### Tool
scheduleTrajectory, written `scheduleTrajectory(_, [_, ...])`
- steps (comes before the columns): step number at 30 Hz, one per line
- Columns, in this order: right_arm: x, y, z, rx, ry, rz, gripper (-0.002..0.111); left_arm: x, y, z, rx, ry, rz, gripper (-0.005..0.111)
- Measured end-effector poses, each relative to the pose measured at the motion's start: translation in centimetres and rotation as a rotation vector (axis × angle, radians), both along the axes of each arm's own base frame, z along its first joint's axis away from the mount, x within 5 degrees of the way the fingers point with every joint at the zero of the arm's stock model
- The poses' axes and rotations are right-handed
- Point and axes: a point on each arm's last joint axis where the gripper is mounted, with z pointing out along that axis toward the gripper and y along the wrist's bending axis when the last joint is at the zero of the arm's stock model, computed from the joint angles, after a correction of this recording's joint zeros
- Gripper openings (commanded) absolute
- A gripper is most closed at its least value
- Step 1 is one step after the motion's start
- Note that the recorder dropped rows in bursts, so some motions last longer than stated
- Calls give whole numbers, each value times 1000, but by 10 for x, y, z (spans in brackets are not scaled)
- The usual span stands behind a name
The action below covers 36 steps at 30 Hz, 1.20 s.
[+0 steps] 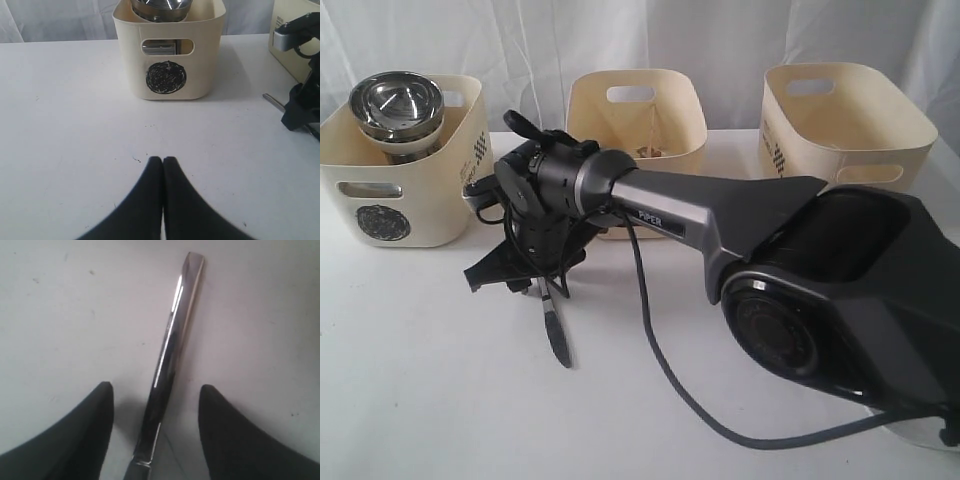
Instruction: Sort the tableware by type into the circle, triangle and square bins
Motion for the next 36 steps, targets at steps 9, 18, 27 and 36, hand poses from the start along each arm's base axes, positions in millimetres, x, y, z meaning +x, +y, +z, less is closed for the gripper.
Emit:
scheduleTrajectory(9, [0, 1, -3, -4, 8, 16, 0, 0, 0, 0, 0, 0, 0, 0])
scheduleTrajectory(18, [-6, -4, 0, 16, 35, -50, 0, 0, 0, 0, 0, 0, 0, 0])
scheduleTrajectory(27, [-47, -40, 17, 208, 72, -149, 0, 0, 0, 0, 0, 0, 0, 0])
scheduleTrajectory(36, [-94, -127, 59, 497, -125, -385, 0, 0, 0, 0, 0, 0, 0, 0])
